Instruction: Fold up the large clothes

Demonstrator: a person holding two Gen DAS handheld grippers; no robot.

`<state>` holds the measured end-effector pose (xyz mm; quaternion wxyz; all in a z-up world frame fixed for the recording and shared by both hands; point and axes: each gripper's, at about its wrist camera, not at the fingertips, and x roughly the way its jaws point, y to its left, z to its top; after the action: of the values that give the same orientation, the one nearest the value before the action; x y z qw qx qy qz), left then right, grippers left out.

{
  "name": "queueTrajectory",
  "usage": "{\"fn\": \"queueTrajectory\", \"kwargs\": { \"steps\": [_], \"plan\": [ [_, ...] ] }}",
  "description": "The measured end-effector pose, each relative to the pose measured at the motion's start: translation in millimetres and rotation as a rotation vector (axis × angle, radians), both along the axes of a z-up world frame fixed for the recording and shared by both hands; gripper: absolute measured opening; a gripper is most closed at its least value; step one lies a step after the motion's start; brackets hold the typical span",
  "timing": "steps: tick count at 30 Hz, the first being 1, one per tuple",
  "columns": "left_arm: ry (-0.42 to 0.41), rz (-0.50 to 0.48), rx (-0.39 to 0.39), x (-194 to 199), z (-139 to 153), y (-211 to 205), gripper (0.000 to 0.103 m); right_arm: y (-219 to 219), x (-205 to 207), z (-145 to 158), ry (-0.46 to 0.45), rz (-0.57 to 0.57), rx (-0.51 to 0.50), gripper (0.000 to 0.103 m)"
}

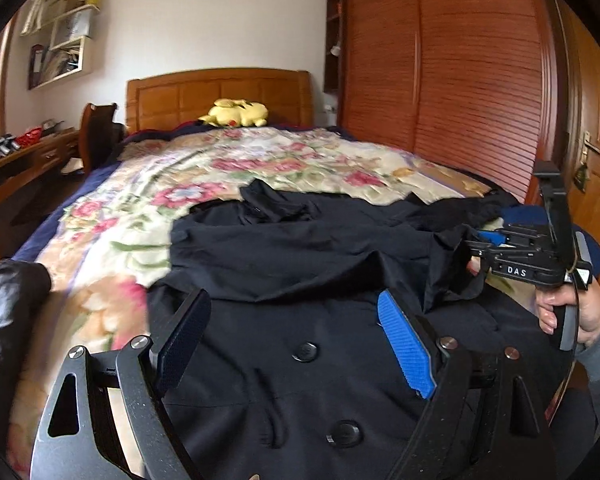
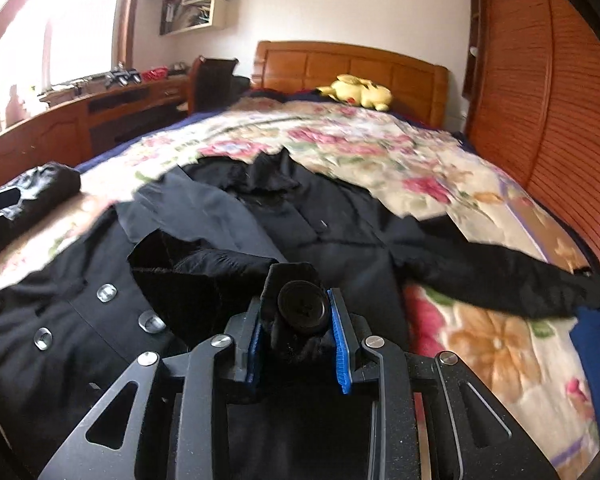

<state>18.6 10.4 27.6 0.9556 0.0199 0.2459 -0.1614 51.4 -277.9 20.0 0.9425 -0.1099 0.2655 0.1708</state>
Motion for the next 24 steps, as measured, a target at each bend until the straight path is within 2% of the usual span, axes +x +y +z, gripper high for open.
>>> {"fn": "queueTrajectory", "kwargs": {
  "steps": [2,4,6,10,16,20,24],
  "plan": [
    [0.02,-0.014,0.004,4,-7,-5,0.086,-8,-3,-5,0.011,-0.026,-0.001,0.031],
    [0.053,-0.026,0.018,10,-17,-9,0.086,-16,-4,-8,0.023,-0.06,-0.004,0.039],
    [0.07,-0.026,0.037,13,-24,-12,0.086,-21,-4,-4,0.023,-0.096,-0.01,0.04],
    [0.086,-0.027,0.038,14,-30,-13,0.086,-22,-7,2,0.008,-0.157,-0.013,0.053],
    [0.068,-0.025,0.026,7,-27,-12,0.086,-23,-24,18,-0.072,-0.209,0.045,0.056],
    [0.065,-0.024,0.024,6,-28,-12,0.086,-26,-37,24,-0.095,-0.193,0.104,0.06],
    [0.061,-0.022,0.024,4,-27,-12,0.086,-7,-29,17,-0.049,-0.153,0.036,0.06]
  ]
}}
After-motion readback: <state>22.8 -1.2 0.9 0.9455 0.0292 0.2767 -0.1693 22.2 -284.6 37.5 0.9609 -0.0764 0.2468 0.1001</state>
